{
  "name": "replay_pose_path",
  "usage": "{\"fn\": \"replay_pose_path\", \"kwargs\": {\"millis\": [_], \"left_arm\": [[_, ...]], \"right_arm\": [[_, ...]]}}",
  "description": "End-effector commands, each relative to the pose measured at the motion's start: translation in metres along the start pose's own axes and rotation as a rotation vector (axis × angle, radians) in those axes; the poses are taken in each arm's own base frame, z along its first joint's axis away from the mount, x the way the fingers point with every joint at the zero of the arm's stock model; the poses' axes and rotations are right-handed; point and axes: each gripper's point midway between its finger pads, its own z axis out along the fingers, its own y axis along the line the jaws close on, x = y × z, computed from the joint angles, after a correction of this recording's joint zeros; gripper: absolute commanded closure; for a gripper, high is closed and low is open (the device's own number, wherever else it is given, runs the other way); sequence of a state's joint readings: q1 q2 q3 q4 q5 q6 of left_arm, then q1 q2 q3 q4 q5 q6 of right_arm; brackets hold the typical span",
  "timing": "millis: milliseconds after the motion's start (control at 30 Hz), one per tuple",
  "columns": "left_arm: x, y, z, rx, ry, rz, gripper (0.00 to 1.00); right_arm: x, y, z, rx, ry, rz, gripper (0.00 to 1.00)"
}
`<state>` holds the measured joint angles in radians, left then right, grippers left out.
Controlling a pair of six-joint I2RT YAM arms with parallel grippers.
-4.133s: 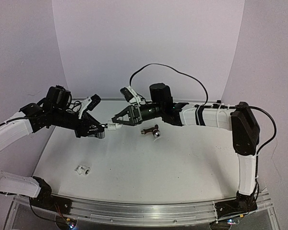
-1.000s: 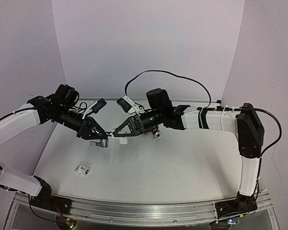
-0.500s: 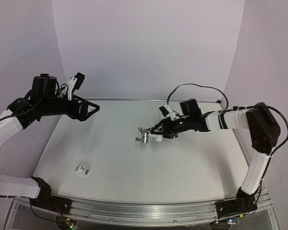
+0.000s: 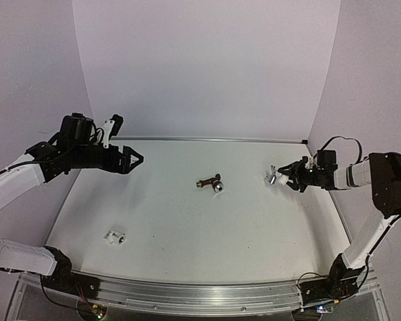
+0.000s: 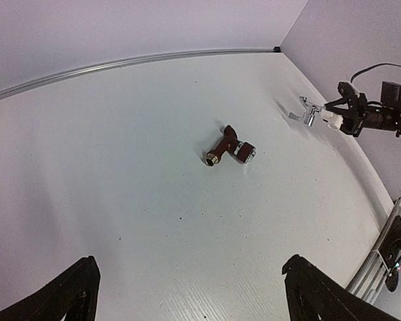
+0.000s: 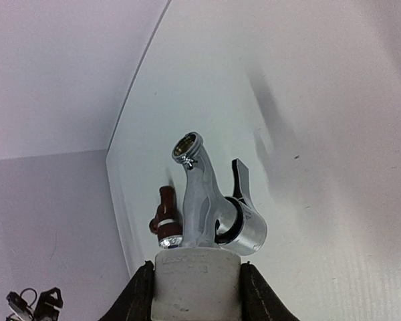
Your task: Install the water faucets
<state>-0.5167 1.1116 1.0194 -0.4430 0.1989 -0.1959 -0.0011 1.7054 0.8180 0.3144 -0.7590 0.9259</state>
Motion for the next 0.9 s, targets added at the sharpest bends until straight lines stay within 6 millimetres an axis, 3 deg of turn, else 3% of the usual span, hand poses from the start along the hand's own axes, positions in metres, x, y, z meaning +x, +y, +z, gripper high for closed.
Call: {"fn": "replay_pose_path", "kwargs": {"millis": [0, 200, 500, 700, 867], "left_arm": [[-0.015, -0.003, 0.000, 0.015, -0.060, -0.037, 0.01], [-0.011, -0.002, -0.002, 0.013, -0.059, -0.056, 0.01], [-0.008, -0.002, 0.001, 0.020, -0.048, -0.061, 0.01], [-0.007, -0.004, 0.005, 0.032, -0.036, -0.062, 0.01], [-0.006, -0.004, 0.008, 0.034, -0.027, -0.076, 0.01]], "right_arm": [[-0.021, 0.004, -0.010, -0.047, -0.058, 0.020, 0.94], [-0.029, -0.042, -0.016, 0.058, -0.093, 0.055, 0.84], [-0.029, -0.085, -0.023, 0.254, -0.088, -0.039, 0.58], [-0.030, -0.086, -0.032, 0.321, -0.081, -0.124, 0.36], [-0.035, -0.078, -0.047, 0.377, -0.100, -0.179, 0.29]]}}
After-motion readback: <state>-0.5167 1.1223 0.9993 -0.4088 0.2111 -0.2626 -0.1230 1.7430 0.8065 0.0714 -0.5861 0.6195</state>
